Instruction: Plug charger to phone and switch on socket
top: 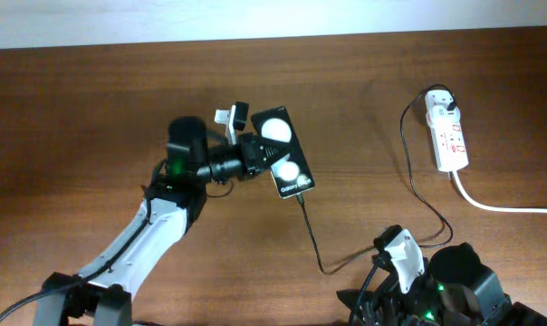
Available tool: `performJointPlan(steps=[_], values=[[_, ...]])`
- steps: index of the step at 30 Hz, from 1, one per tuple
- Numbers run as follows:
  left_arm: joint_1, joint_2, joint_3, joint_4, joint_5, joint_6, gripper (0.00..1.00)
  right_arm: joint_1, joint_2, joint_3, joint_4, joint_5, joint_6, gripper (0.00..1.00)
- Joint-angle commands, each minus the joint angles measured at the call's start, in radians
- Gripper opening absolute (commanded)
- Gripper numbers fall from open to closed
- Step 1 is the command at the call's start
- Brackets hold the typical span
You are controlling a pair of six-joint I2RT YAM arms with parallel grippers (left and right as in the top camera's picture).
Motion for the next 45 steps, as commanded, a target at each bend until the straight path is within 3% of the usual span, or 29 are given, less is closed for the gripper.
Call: performJointPlan(steps=[1,4,8,10,14,26,29,30,31,33,39,40,45], values=[[-0.003,-0.011,0.228,-0.478,-0.196,0.341,0.00,-0.002,0.000,0.011,-0.015,0.009,0.004,0.99],[-0.003,0.014,0.280,-0.651,-0.242,0.505,0.00,-0.002,0.000,0.011,-0.014,0.009,0.004,0.99],[-0.003,0.234,0.344,-0.655,-0.238,0.595,0.00,-0.002,0.000,0.011,-0.014,0.009,0.004,0.99],[-0.003,0.435,0.484,-0.685,-0.154,0.629,0.00,-0.002,0.000,0.011,-0.014,0.009,0.004,0.99],[-0.003,0.620,0.541,-0.652,-0.100,0.632,0.00,-0.002,0.000,0.011,-0.014,0.009,0.004,0.99],[-0.003,0.675,0.541,-0.661,-0.251,0.632,0.15,-0.002,0.000,0.011,-0.014,0.009,0.004,0.99],[-0.003,0.675,0.541,-0.662,-0.251,0.632,0.26,-0.002,0.000,0.011,-0.014,0.009,0.004,0.99],[-0.003,0.675,0.541,-0.662,-0.251,0.632,0.41,-0.002,0.000,0.011,-0.014,0.009,0.004,0.99],[-0.003,0.675,0.541,-0.662,-0.251,0.632,0.43,-0.002,0.000,0.011,-0.014,0.009,0.004,0.99],[-0.003,0.675,0.541,-0.671,-0.270,0.632,0.62,-0.002,0.000,0.011,-0.014,0.009,0.004,0.99],[-0.003,0.675,0.541,-0.745,-0.368,0.632,0.91,-0.002,0.000,0.011,-0.014,0.009,0.004,0.99],[-0.003,0.675,0.541,-0.748,-0.390,0.632,1.00,-0.002,0.000,0.011,-0.014,0.009,0.004,0.99],[-0.003,0.675,0.541,-0.819,-0.528,0.632,0.99,-0.002,0.000,0.011,-0.014,0.009,0.004,0.99]])
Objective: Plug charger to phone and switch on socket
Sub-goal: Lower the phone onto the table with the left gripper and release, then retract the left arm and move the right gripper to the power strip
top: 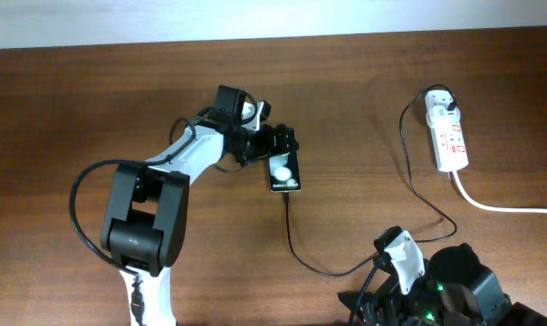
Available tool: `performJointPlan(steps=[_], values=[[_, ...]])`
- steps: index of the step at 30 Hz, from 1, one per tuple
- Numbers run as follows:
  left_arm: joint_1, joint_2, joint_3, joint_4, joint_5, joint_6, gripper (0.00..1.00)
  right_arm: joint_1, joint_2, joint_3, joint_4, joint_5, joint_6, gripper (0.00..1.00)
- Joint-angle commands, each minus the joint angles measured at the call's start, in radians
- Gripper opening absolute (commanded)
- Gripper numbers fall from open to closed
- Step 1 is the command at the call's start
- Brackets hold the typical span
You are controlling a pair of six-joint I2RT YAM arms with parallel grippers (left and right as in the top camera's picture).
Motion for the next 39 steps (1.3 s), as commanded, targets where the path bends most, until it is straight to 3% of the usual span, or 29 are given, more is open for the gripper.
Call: performJointPlan(steps=[1,8,11,13,15,21,26,35,39], values=[[0.009,0.058,-0.044,-0.055,-0.237,0.010,0.99,-0.002,0.000,0.010,0.003,0.009,0.004,0.99],[0.023,0.056,-0.043,-0.064,-0.254,0.010,0.99,-0.002,0.000,0.010,0.003,0.009,0.004,0.99],[0.101,-0.005,-0.043,-0.176,-0.254,0.010,0.99,-0.002,0.000,0.010,0.003,0.009,0.004,0.99],[0.166,-0.098,-0.042,-0.285,-0.254,0.018,0.99,-0.002,0.000,0.010,0.003,0.009,0.004,0.99],[0.218,-0.225,-0.042,-0.381,-0.257,0.105,0.99,-0.002,0.000,0.010,0.003,0.009,0.004,0.99],[0.280,-0.679,-0.043,-0.734,-0.622,0.118,0.99,-0.002,0.000,0.010,0.003,0.009,0.004,0.99],[0.280,-0.935,-0.044,-0.922,-0.654,0.117,0.99,-0.002,0.000,0.010,0.003,0.009,0.004,0.99],[0.280,-1.338,-0.259,-0.953,-0.718,0.098,0.99,-0.002,0.000,0.010,0.003,0.009,0.004,0.99],[0.280,-1.388,-0.273,-1.014,-0.717,0.098,0.99,-0.002,0.000,0.010,0.003,0.009,0.004,0.99]])
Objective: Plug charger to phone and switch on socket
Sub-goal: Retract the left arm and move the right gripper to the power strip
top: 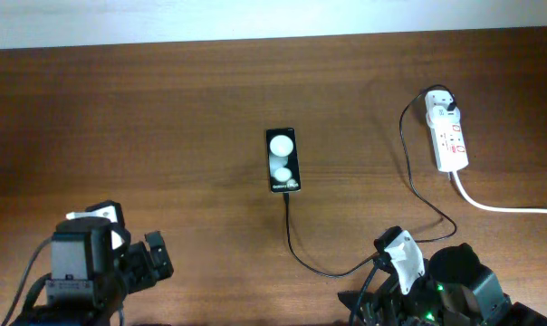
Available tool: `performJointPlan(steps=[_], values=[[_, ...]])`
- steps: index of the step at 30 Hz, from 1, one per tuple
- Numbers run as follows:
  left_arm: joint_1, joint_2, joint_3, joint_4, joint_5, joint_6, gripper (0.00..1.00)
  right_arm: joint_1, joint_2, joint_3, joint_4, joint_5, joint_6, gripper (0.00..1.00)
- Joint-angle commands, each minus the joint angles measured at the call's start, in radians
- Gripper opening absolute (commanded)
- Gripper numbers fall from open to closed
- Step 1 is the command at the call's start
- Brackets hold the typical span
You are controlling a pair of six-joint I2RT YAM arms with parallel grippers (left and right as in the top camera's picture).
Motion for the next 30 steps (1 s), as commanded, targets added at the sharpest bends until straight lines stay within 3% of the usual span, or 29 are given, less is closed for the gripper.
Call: performJointPlan(steps=[1,7,13,18,19,21,23,27,30], values=[[0.002,-0.006,-0.008,-0.003,-0.018,-0.006,0.99,-0.002,0.000,0.010,0.002,0.009,0.005,0.99],[0.003,-0.022,-0.008,-0.003,-0.018,-0.006,0.99,-0.002,0.000,0.010,0.092,-0.003,0.005,0.99],[0.002,-0.327,-0.008,-0.003,-0.018,-0.006,0.99,-0.002,0.000,0.010,0.127,-0.002,0.005,0.97],[0.003,-0.506,-0.008,-0.023,-0.017,-0.007,0.99,-0.002,0.000,0.010,0.128,0.031,0.005,0.20],[0.003,-0.506,-0.008,-0.023,-0.017,-0.007,0.99,-0.002,0.001,0.010,0.130,0.068,0.005,0.13],[0.003,-0.506,-0.008,-0.023,-0.017,-0.006,0.99,-0.002,0.016,0.010,0.161,0.123,0.015,0.11],[0.003,-0.506,-0.008,-0.023,-0.017,-0.006,0.99,-0.002,0.107,0.010,0.173,0.262,0.154,0.04],[0.003,-0.506,-0.008,-0.023,-0.017,-0.006,0.99,-0.029,0.452,0.046,0.188,0.322,0.253,0.04],[0.003,-0.506,-0.008,-0.023,-0.017,-0.006,0.99,-0.211,0.727,0.181,0.092,0.298,0.319,0.04]])
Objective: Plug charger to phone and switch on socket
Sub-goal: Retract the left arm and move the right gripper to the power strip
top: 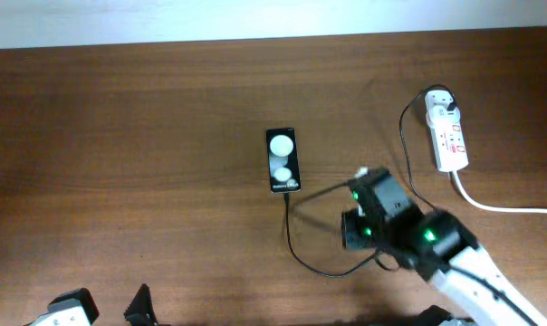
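Observation:
The black phone [283,160] lies flat in the middle of the table, two white light spots on its screen. The black charger cable [292,243] runs from the phone's near end in a loop toward the right. Its plug sits in the white socket strip [448,136] at the far right. My right gripper [355,195] hovers just right of the phone, between phone and strip; it is blurred, so whether the jaws are open does not show. Only the tip of my left gripper [139,306] shows at the bottom left edge.
A thick white lead [500,206] runs from the socket strip off the right edge. The cable loop lies under and beside my right arm [455,263], which reaches in from the bottom right.
My right arm has left the bottom edge and now reaches up to just right of the phone. My left arm has dropped further back, almost out of view. Phone and cable lie as before.
My left gripper held the phone tilted left of centre, cable attached. Then it had the phone straighter at mid-table. A second ago the phone lay alone with the left arm back at the bottom left. Now the right arm is out beside the phone.

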Available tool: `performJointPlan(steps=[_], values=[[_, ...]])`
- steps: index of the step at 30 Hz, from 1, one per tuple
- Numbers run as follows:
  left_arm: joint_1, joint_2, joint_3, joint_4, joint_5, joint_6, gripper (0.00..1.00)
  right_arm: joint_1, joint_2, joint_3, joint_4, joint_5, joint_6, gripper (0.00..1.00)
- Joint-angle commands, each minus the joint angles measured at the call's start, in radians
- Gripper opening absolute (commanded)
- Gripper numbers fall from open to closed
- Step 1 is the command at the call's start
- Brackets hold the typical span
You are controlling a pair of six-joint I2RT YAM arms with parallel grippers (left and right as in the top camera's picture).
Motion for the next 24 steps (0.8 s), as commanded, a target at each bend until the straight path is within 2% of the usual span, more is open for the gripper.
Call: performJointPlan(steps=[1,4,6,9,13,14,17,22,24], values=[[0.003,-0.007,-0.002,0.002,-0.006,-0.006,0.99,-0.172,0.171,0.148,-0.092,-0.010,0.047,0.04],[0.003,-0.007,-0.002,0.002,-0.006,-0.006,0.99,-0.387,0.283,0.262,-0.159,-0.031,0.047,0.04],[0.003,-0.007,-0.002,0.002,-0.006,-0.006,0.99,-0.506,0.286,0.271,-0.147,-0.058,0.048,0.04],[0.003,-0.007,-0.002,0.002,-0.006,-0.006,0.99,-0.558,0.291,0.269,-0.116,-0.033,0.048,0.04],[0.003,-0.007,-0.002,0.002,-0.006,-0.006,0.99,-0.678,0.296,0.288,-0.043,-0.037,0.239,0.04],[0.003,-0.007,-0.002,0.002,-0.006,-0.006,0.99,-0.746,0.313,0.337,-0.053,-0.037,0.239,0.04],[0.003,-0.007,-0.002,0.002,-0.006,-0.006,0.99,-0.819,0.413,0.488,-0.097,-0.036,0.249,0.04],[0.003,-0.007,-0.002,0.002,-0.006,-0.006,0.99,-0.865,0.876,1.016,-0.345,-0.029,0.257,0.04],[0.003,-0.007,-0.002,0.002,-0.006,-0.006,0.99,-0.872,1.003,1.120,-0.360,-0.025,0.257,0.04]])
